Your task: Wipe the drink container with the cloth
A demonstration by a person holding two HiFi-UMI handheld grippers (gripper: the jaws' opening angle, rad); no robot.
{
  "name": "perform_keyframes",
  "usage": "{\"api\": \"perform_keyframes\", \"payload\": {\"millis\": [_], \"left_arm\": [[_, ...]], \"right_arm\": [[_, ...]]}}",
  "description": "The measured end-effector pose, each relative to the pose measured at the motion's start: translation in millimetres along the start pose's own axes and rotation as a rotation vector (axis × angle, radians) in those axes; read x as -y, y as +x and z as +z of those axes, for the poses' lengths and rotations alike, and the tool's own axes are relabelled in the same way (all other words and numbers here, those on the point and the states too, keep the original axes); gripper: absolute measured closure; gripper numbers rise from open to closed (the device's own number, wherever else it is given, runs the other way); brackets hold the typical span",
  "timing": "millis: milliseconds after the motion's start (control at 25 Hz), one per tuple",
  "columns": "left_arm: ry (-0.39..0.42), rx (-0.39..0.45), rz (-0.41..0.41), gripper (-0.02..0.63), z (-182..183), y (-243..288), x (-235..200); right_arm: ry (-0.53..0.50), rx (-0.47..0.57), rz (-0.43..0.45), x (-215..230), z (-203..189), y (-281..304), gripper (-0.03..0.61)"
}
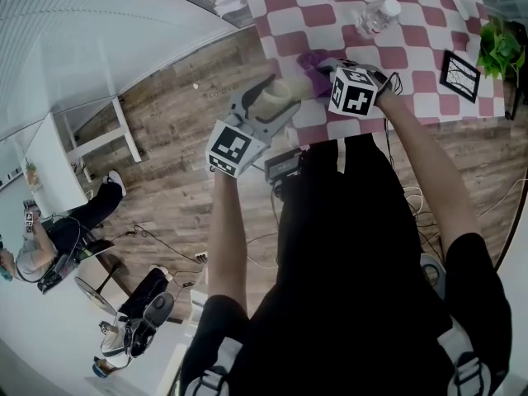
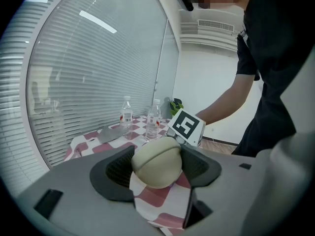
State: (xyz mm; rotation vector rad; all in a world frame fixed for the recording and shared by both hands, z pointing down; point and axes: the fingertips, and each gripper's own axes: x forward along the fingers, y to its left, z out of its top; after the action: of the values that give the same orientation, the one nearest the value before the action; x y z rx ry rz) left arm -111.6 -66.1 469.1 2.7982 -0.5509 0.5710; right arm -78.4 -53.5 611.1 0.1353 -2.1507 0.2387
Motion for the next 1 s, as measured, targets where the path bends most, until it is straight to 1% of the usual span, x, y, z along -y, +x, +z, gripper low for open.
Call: {"api": "perform_keyframes", "payload": {"millis": [120,200,320,400,600,800,1000], "left_arm": [[0.002,0.005,0.005,0.330,1,2,1],[0.000,0.011,0.011,0.330,2,2,1],[-0.007,0.022,0.016,0.330,4,4,1],[-0.007,0.014,0.015,0.330,4,5,1],[-0.004,0.020,0.018,0.330,7,8,2],[0.003,0.021,0.019,0.330,8,11,5],[0.015,0.028,0.015,0.330,11,15,6]], "right_arm": [[-0.008,-0.033,-0.020,-1,-5,-6,0.324],[-0.007,-0.039,-0.039,-1,-8,-12,0.361],[0.024,-0.019,-0.075,-1,-10,-20,0.441],[0.068,0.011,-0.095,0,-10,-24,0.465],[0.154,0.078,-0.157,3,-7,-40,0.483],[0.224,0.163,-0.252,10,0,-74,0.489],[0.248,0.216,-0.367,18,7,-115,0.491]]}}
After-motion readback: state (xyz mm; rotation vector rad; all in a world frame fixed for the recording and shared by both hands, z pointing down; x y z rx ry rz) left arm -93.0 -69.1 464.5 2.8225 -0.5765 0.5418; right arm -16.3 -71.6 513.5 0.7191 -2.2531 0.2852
